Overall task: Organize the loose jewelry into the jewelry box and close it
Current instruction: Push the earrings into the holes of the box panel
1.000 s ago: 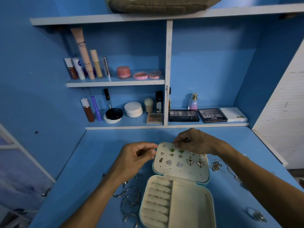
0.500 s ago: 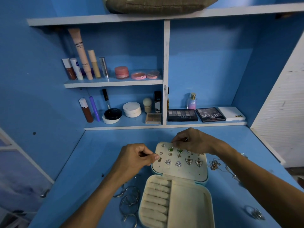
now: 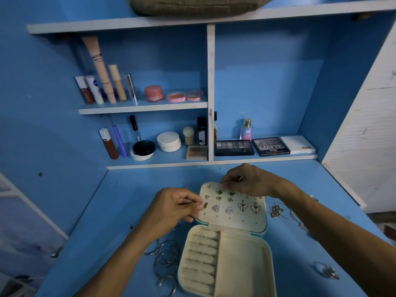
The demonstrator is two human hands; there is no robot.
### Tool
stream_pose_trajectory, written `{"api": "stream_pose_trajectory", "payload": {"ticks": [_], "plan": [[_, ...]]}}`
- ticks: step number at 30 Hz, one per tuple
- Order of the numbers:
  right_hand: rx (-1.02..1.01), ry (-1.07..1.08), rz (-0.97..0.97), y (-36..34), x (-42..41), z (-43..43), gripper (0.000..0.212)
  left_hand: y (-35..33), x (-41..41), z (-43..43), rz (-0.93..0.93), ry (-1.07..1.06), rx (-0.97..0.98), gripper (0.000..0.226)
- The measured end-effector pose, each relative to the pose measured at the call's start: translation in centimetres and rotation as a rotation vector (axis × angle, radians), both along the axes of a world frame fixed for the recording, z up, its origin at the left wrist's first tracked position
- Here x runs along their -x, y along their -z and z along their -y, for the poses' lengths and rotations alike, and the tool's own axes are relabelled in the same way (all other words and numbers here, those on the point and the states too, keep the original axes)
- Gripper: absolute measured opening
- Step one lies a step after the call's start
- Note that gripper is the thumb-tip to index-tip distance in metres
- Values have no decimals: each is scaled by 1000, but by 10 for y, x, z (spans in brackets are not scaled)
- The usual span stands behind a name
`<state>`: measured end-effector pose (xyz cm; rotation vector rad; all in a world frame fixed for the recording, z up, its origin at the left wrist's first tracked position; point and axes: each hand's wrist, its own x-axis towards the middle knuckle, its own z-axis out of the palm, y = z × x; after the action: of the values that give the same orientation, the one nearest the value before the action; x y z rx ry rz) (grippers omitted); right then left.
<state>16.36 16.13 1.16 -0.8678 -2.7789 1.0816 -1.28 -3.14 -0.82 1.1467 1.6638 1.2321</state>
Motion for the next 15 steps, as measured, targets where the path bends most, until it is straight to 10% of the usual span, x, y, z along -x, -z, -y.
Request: {"api": "stream_pose_trajectory", "payload": {"ticks": [15], "plan": [[-21, -11, 7, -2, 0, 2, 20, 2, -3, 6, -214, 59, 41, 13]]}}
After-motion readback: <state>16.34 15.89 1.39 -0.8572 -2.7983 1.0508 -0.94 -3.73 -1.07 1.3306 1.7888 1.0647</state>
